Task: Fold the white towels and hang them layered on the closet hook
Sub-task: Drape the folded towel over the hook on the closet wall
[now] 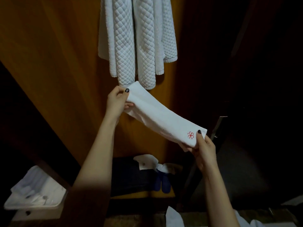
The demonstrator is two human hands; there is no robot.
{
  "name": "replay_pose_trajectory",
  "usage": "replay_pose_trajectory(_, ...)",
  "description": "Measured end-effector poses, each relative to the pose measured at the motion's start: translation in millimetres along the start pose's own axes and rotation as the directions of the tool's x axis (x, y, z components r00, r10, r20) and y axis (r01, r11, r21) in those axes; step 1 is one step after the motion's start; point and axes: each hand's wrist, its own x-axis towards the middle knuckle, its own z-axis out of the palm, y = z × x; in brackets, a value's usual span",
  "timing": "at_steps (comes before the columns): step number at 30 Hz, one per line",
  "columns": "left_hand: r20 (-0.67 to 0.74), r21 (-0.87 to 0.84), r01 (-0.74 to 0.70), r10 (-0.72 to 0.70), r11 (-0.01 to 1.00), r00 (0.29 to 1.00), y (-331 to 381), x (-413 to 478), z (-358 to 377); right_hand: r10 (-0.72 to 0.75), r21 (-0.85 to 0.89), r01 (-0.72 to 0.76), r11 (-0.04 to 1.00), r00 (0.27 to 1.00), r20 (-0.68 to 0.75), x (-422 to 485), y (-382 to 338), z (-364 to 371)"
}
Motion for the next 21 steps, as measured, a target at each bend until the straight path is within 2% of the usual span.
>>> replay_pose_trajectory(3, 0.041, 0.111, -0.101, 0.097, 0.989, 0.994, -1.0, -2.2, 1.3, -0.039, -0.095, 0.031, 0.995, 0.996, -0.083, -2.2, 2.6, 1.2)
replay_pose_trajectory(5, 0.045, 0.156, -0.119, 0.113, 0.981, 0.993, -4.2, -3.9, 0.1, -0.087, -0.121, 0.071, 0.99, 0.988, -0.126, -3.6, 4.4, 2.7)
replay_pose_trajectory(9, 0.081, -0.031, -0.032, 0.034, 0.999, 0.996, -17.0, -22.2, -1.0, -0.15, -0.205, 0.104, 0.973, 0.962, -0.226, 0.7, 8.1, -0.9)
replay_pose_trajectory(12, 0.081, -0.179, -0.061, 0.076, 0.982, 0.994, -20.4, -37.5, 1.8, -0.054, -0.319, -0.027, 0.947, 0.969, -0.242, 7.5, 15.9, -2.6)
replay_pose_trajectory(14, 0.138, -0.204, -0.092, 0.122, 0.975, 0.983, -14.6, -42.9, 4.8, -0.018, -0.463, -0.099, 0.881, 0.97, -0.242, 6.9, 18.8, -0.9)
replay_pose_trajectory(15, 0.184, -0.186, -0.114, 0.148, 0.976, 0.972, -10.4, -44.7, 6.2, -0.047, -0.51, -0.074, 0.857, 0.974, -0.222, 4.3, 17.0, 1.0)
replay_pose_trajectory(17, 0.287, -0.101, -0.172, 0.194, 0.98, 0.938, -2.0, -48.7, 8.5, -0.156, -0.479, 0.078, 0.874, 0.98, -0.126, -3.5, 4.1, 10.9)
replay_pose_trajectory(19, 0.403, -0.041, -0.206, 0.205, 0.978, 0.892, 3.9, -54.1, 10.5, -0.232, -0.35, 0.238, 0.906, 0.971, 0.06, -14.6, -14.9, 29.2)
replay_pose_trajectory(21, 0.492, -0.033, -0.199, 0.19, 0.979, 0.85, 6.8, -62.1, 12.5, -0.271, -0.264, 0.338, 0.903, 0.927, 0.26, -25.6, -31.1, 50.2)
